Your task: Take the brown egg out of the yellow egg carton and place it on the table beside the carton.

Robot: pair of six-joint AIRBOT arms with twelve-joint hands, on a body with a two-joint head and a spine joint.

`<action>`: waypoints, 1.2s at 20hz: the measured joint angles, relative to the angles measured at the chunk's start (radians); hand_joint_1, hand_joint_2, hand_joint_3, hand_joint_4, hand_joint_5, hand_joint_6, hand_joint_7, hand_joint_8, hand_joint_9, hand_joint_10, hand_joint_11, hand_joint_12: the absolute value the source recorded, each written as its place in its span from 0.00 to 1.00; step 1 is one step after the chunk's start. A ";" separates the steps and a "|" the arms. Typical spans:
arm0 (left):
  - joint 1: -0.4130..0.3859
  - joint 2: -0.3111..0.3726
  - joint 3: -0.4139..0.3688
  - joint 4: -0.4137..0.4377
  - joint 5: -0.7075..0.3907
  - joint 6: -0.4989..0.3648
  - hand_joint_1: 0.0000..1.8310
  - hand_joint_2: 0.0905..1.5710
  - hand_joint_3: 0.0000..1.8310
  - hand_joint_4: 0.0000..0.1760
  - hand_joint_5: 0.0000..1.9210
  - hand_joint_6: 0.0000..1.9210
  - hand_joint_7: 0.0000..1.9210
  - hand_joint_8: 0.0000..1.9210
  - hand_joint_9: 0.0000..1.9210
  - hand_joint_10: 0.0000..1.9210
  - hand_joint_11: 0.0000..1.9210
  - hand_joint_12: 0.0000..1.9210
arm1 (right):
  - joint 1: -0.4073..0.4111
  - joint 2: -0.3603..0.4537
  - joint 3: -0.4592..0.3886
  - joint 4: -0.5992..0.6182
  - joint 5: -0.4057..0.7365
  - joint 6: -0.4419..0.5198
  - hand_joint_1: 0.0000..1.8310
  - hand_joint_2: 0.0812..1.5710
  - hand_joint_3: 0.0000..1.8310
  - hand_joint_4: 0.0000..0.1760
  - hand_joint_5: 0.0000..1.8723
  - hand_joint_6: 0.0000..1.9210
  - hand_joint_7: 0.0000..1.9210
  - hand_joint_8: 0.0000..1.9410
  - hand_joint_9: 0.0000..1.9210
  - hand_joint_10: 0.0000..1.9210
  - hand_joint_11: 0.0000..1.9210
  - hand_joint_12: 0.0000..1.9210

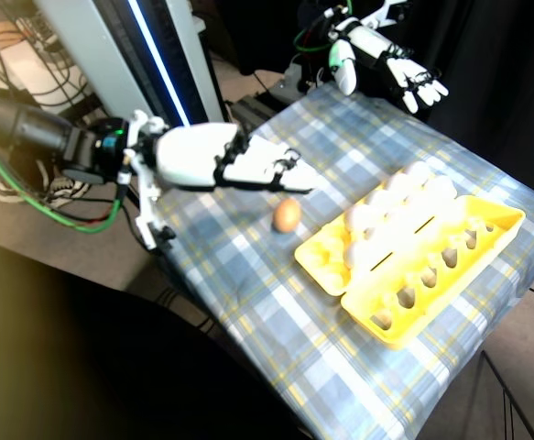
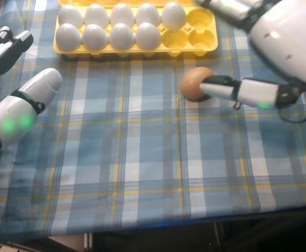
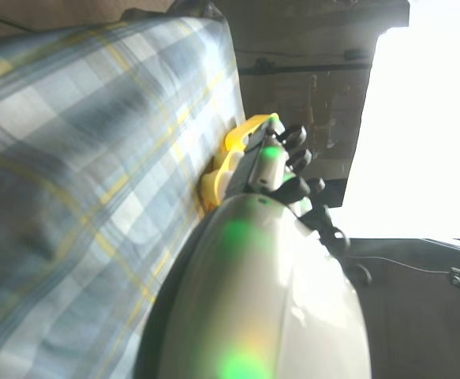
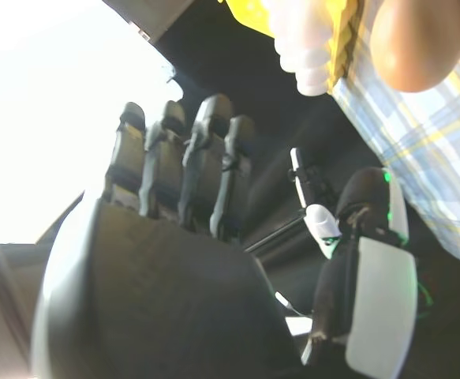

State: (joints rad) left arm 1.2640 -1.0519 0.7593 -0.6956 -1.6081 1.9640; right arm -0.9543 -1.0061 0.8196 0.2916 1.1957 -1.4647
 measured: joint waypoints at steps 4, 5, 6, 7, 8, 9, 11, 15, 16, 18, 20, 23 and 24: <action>0.000 0.000 -0.005 -0.005 -0.002 0.000 0.00 0.72 0.00 0.16 0.19 0.00 0.09 0.00 0.04 0.00 0.00 0.00 | -0.076 0.062 -0.045 0.043 0.095 -0.001 0.00 0.61 0.00 0.00 0.02 0.00 0.03 0.00 0.00 0.00 0.00 0.00; 0.005 0.000 -0.011 -0.003 -0.004 0.000 0.00 0.72 0.00 0.20 0.18 0.00 0.08 0.00 0.03 0.00 0.00 0.00 | -0.106 0.068 -0.055 0.066 0.114 -0.001 0.00 0.60 0.00 0.00 0.01 0.00 0.01 0.00 0.00 0.00 0.00 0.00; 0.010 0.000 -0.011 -0.002 -0.001 0.000 0.00 0.72 0.00 0.22 0.18 0.00 0.08 0.00 0.03 0.00 0.00 0.00 | -0.136 0.071 -0.066 0.097 0.132 -0.001 0.00 0.60 0.00 0.00 0.00 0.00 0.01 0.00 0.00 0.00 0.00 0.00; 0.011 0.000 -0.011 -0.007 -0.001 -0.001 0.00 0.72 0.00 0.23 0.18 0.00 0.08 0.00 0.03 0.00 0.00 0.00 | -0.159 0.072 -0.074 0.117 0.148 -0.001 0.00 0.60 0.00 0.00 0.00 0.00 0.00 0.00 0.00 0.00 0.00 0.00; 0.010 0.000 -0.011 -0.016 -0.002 -0.001 0.00 0.72 0.00 0.14 0.18 0.00 0.08 0.00 0.03 0.00 0.00 0.00 | -0.195 0.078 -0.088 0.140 0.172 -0.002 0.00 0.59 0.00 0.00 0.00 0.00 0.00 0.00 0.00 0.00 0.00 0.00; 0.011 0.000 -0.011 -0.017 -0.004 -0.001 0.00 0.72 0.00 0.13 0.19 0.00 0.08 0.00 0.04 0.00 0.00 0.00 | -0.222 0.092 -0.106 0.152 0.193 -0.002 0.00 0.59 0.00 0.00 0.00 0.00 0.00 0.00 0.00 0.00 0.00 0.00; 0.011 0.000 -0.011 -0.013 -0.004 -0.001 0.00 0.72 0.00 0.14 0.18 0.00 0.08 0.00 0.03 0.00 0.00 0.00 | -0.236 0.104 -0.121 0.162 0.230 -0.002 0.00 0.59 0.00 0.00 0.00 0.00 0.00 0.00 0.00 0.00 0.00 0.00; 0.011 0.000 -0.011 -0.019 -0.004 -0.001 0.00 0.72 0.00 0.20 0.18 0.00 0.08 0.00 0.03 0.00 0.00 0.00 | -0.286 0.100 -0.146 0.214 0.301 -0.002 0.00 0.60 0.00 0.00 0.00 0.00 0.00 0.00 0.00 0.00 0.00 0.00; 0.011 0.000 -0.011 -0.018 -0.004 -0.001 0.00 0.72 0.00 0.19 0.19 0.00 0.09 0.00 0.03 0.00 0.00 0.00 | -0.286 0.098 -0.147 0.225 0.311 -0.002 0.00 0.60 0.00 0.00 0.00 0.00 0.00 0.00 0.00 0.00 0.00 0.00; 0.010 0.000 -0.012 -0.011 -0.004 -0.002 0.00 0.72 0.00 0.27 0.18 0.00 0.08 0.00 0.03 0.00 0.00 0.00 | -0.290 0.095 -0.147 0.232 0.336 -0.002 0.00 0.61 0.00 0.00 0.00 0.00 0.00 0.00 0.00 0.00 0.00 0.00; 0.010 0.000 -0.011 -0.012 -0.004 -0.002 0.00 0.72 0.00 0.32 0.17 0.00 0.08 0.00 0.03 0.00 0.00 0.00 | -0.290 0.089 -0.147 0.230 0.348 -0.002 0.00 0.61 0.00 0.00 0.00 0.00 0.00 0.00 0.00 0.00 0.00 0.00; 0.011 0.000 -0.011 -0.012 -0.004 -0.006 0.00 0.72 0.00 0.23 0.18 0.00 0.08 0.00 0.03 0.00 0.00 0.00 | -0.290 0.083 -0.153 0.230 0.349 -0.002 0.00 0.62 0.00 0.00 0.00 0.00 0.00 0.00 0.00 0.00 0.00 0.00; 0.011 0.000 -0.011 -0.012 -0.004 -0.007 0.00 0.71 0.00 0.25 0.18 0.00 0.08 0.00 0.03 0.00 0.00 0.00 | -0.290 0.082 -0.155 0.230 0.351 -0.002 0.00 0.62 0.00 0.00 0.00 0.00 0.00 0.00 0.00 0.00 0.00 0.00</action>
State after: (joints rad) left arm 1.2747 -1.0519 0.7479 -0.7078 -1.6123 1.9568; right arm -1.2442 -0.9245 0.6647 0.5213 1.5463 -1.4662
